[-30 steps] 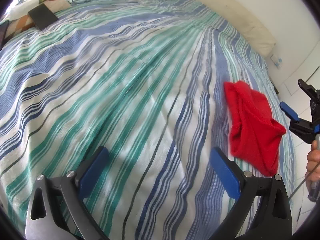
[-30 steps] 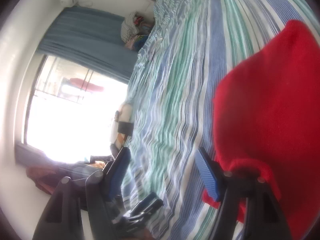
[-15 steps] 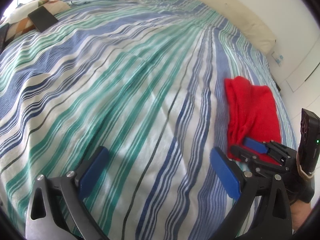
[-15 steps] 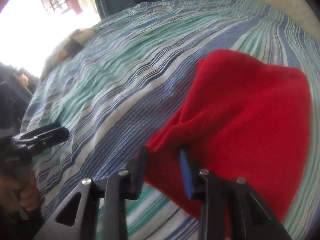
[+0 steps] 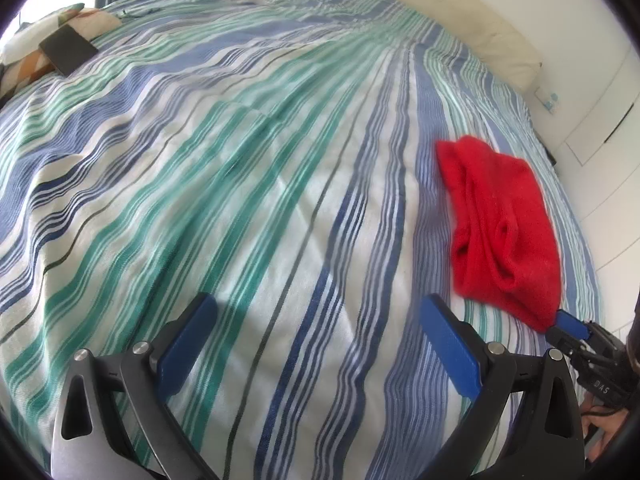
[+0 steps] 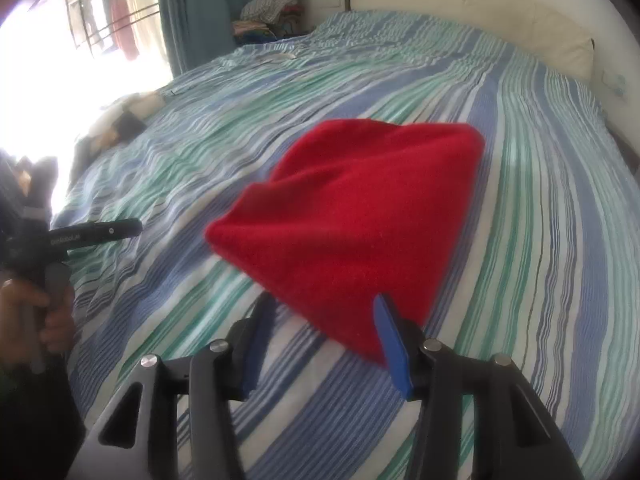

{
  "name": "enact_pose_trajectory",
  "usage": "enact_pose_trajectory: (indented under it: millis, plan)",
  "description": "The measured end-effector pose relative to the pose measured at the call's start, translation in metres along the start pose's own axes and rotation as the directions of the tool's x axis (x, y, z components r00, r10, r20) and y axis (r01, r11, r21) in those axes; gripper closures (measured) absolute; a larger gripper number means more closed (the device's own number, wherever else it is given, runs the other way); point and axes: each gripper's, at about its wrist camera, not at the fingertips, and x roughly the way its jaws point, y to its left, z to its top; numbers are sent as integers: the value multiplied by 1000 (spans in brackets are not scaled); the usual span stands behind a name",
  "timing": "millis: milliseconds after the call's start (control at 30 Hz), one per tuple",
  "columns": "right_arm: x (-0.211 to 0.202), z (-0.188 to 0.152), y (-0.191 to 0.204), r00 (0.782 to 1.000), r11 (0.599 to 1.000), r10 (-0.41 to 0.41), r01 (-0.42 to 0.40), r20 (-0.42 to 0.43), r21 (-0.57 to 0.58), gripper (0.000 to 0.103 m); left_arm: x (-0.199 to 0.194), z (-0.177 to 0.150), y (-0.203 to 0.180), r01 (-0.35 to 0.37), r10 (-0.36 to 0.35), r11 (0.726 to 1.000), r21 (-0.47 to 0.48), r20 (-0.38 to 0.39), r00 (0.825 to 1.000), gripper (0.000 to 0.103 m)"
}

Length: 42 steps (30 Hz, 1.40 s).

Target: Fold small clothes

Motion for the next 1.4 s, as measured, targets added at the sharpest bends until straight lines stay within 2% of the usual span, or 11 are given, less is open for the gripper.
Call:
enact_pose_trajectory:
  millis: [100,300,400,500,600,767,1000,1067,1133,1233,1400]
  plan:
    - [30,-20,-9,997,999,23,-20,-74,43,51,3,-7,-6,-38,39,998,53,-9,999,2]
    - [4,-36,2,997,991,82,-83,14,108,50,-2,-14,-18,-81,83,988,131,-9,996,2]
    - [-16,-51,-1,997,991,57,-64,59,115,44,-25,-9,-38,90,-92,988,124,12,996,1]
    - [-35,-57,-23,992,979,35,-58,120,195,33,-30,16,-73,280,-281,954,110,-4,960,1]
    - [-36,-43,-58,988,956,36,-77,149,285,32,-1,48,-119,346,-338,927,146,-79,938,1]
    - [-8,15,-106,983,923,83,-139,166,359,32,74,68,-151,151,-121,942,300,-118,986,2]
    - [84,47,-142,959,816,275,-272,71,511,33,113,84,-138,138,-90,959,246,-199,976,1]
    - [100,45,-137,943,787,320,-318,90,528,54,122,80,-140,187,-131,958,216,-251,959,10]
    - [100,49,-122,970,848,238,-231,47,477,67,123,77,-147,263,-200,945,196,-291,935,70]
    - [81,68,-82,999,959,43,-44,9,280,74,99,87,-164,213,-154,943,255,-232,960,82]
    - [23,108,-57,989,989,-16,-6,145,149,76,28,123,-185,273,-254,914,300,-101,962,82]
